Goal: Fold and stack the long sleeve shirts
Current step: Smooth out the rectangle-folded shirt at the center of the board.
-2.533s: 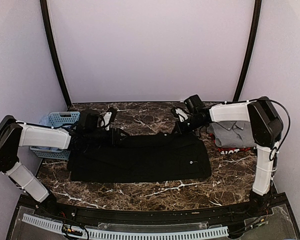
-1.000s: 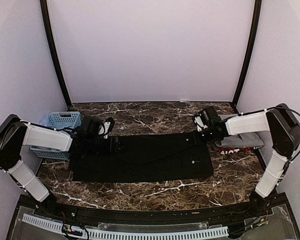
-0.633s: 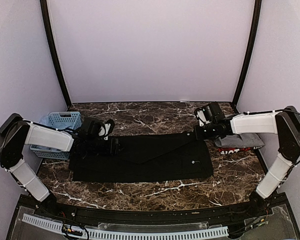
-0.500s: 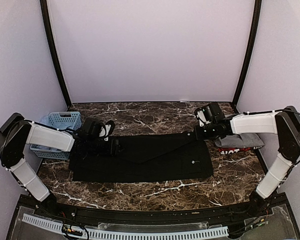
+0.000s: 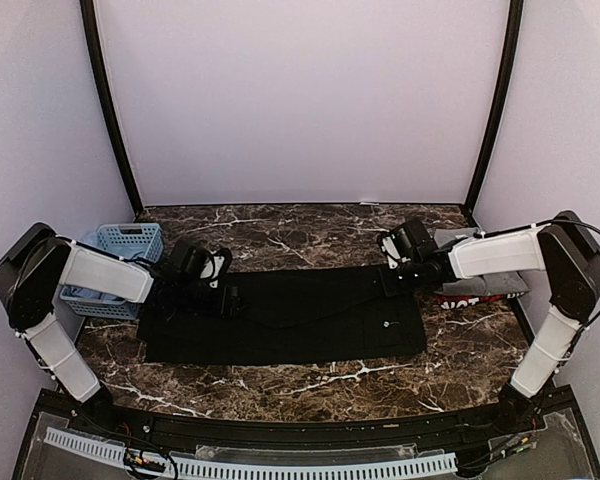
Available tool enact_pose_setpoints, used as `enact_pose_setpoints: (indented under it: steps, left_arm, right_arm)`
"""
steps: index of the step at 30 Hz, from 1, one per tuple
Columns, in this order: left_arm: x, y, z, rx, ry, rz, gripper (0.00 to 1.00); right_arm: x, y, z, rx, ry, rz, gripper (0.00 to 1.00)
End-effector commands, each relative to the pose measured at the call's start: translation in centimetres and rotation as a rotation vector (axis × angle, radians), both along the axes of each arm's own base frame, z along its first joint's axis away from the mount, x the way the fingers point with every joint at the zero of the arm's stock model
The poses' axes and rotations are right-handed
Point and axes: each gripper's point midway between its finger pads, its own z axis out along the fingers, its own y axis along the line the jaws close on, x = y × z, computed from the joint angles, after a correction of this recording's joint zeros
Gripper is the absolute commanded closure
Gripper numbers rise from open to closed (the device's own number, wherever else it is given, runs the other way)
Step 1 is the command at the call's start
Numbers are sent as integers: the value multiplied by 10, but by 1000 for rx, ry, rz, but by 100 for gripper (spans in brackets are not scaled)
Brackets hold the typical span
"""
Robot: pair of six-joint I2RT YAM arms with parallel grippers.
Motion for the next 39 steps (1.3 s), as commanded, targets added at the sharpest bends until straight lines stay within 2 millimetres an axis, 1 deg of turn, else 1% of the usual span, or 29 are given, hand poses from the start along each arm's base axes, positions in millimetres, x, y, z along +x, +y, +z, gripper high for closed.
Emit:
enact_pose_setpoints:
  steps: [1,2,3,4,6,8,11,14,16,18,20,22,25,29,32,34,38,39]
  left_arm:
    - [-11,-1,18,-21,-5,-54,26]
    - [-11,-4,25,-41,-18,-63,26]
    - [-11,-6,28,-56,-24,-68,26]
    - [-11,-10,37,-87,-40,-77,25]
    - [-12,-16,48,-137,-58,-92,25]
    - [-12,-21,54,-175,-64,-105,25]
    - [-12,-26,52,-201,-49,-108,25]
    - [-12,-31,42,-220,-21,-113,25]
    - [-12,-34,35,-229,-2,-118,26]
    - [-15,-37,28,-224,19,-127,28]
    - [-18,-38,17,-195,43,-128,29]
    - [-23,-36,7,-161,70,-132,30]
    - [-32,-30,-7,-98,105,-124,30]
    - [-41,-19,-16,-38,129,-108,31]
    - [-42,-16,-17,-22,123,-105,31]
    - [-39,-17,-11,-29,104,-104,31]
    - [-26,-23,13,-71,35,-85,28]
    - [-21,-25,24,-90,0,-78,27]
  right_arm:
    - [14,30,30,33,-104,38,57]
    - [17,39,34,47,-114,54,56]
    - [17,46,32,54,-111,71,56]
    - [21,56,36,69,-116,89,57]
    - [23,73,34,94,-113,129,59]
    - [25,88,30,118,-103,165,60]
    - [32,101,17,130,-75,192,60]
    - [38,106,6,120,-65,196,60]
    - [43,105,-2,95,-63,182,60]
    - [49,99,-10,66,-57,153,60]
    - [54,89,-19,41,-44,115,61]
    - [59,76,-23,22,-41,69,61]
    - [63,57,-29,-5,-32,14,61]
    - [67,34,-34,-53,-30,-40,61]
    - [68,25,-34,-90,-38,-59,61]
    - [66,23,-32,-94,-42,-57,61]
    - [59,24,-16,-49,-76,-40,60]
    - [56,25,-12,-33,-83,-28,60]
